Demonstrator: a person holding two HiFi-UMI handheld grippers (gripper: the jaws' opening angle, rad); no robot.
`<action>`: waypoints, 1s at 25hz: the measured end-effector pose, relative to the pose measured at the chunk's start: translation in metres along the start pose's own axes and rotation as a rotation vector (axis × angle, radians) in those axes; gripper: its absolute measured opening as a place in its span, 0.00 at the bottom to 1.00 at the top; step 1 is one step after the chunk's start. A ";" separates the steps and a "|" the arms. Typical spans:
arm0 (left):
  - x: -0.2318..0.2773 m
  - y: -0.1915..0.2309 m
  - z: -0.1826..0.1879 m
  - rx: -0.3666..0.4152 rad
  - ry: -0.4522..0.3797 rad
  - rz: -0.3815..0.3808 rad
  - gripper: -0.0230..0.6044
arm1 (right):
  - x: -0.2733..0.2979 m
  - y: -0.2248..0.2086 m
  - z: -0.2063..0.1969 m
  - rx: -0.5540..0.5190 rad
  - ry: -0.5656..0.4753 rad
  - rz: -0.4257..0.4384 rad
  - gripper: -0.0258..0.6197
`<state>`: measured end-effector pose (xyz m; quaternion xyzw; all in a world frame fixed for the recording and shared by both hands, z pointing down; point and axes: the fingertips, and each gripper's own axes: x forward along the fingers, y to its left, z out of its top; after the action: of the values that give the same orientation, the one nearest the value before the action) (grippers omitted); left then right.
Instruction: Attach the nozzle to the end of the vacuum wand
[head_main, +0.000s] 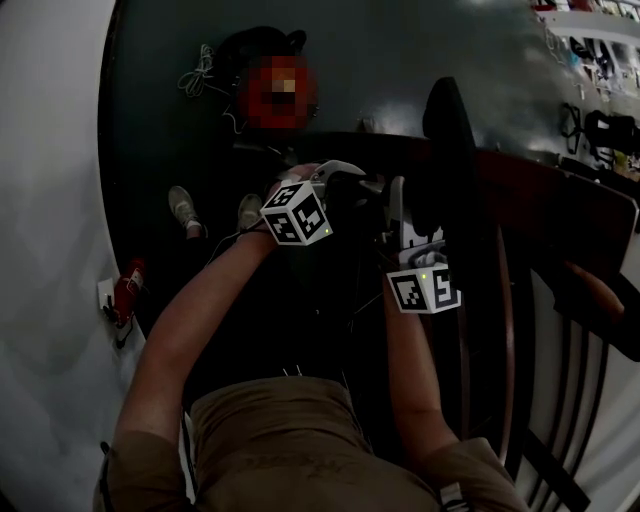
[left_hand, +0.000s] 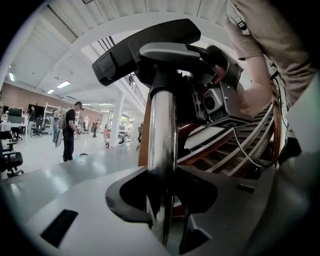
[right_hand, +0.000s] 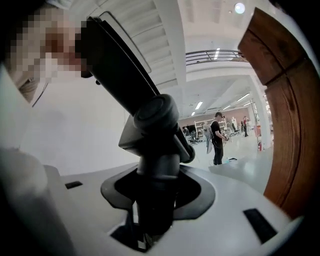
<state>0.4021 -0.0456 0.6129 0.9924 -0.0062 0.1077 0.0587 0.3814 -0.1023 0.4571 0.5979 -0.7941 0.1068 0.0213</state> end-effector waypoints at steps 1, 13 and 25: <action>0.000 0.001 0.000 0.005 0.007 -0.007 0.27 | 0.004 0.001 -0.002 -0.032 0.046 -0.010 0.30; -0.009 -0.001 -0.004 0.002 0.018 -0.035 0.27 | 0.012 0.007 -0.010 0.047 0.086 -0.009 0.30; -0.010 -0.008 -0.007 -0.010 0.075 -0.055 0.27 | -0.005 0.004 -0.018 0.084 -0.079 -0.073 0.29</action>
<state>0.3911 -0.0373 0.6166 0.9872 0.0225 0.1430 0.0667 0.3777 -0.0931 0.4734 0.6304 -0.7670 0.1154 -0.0313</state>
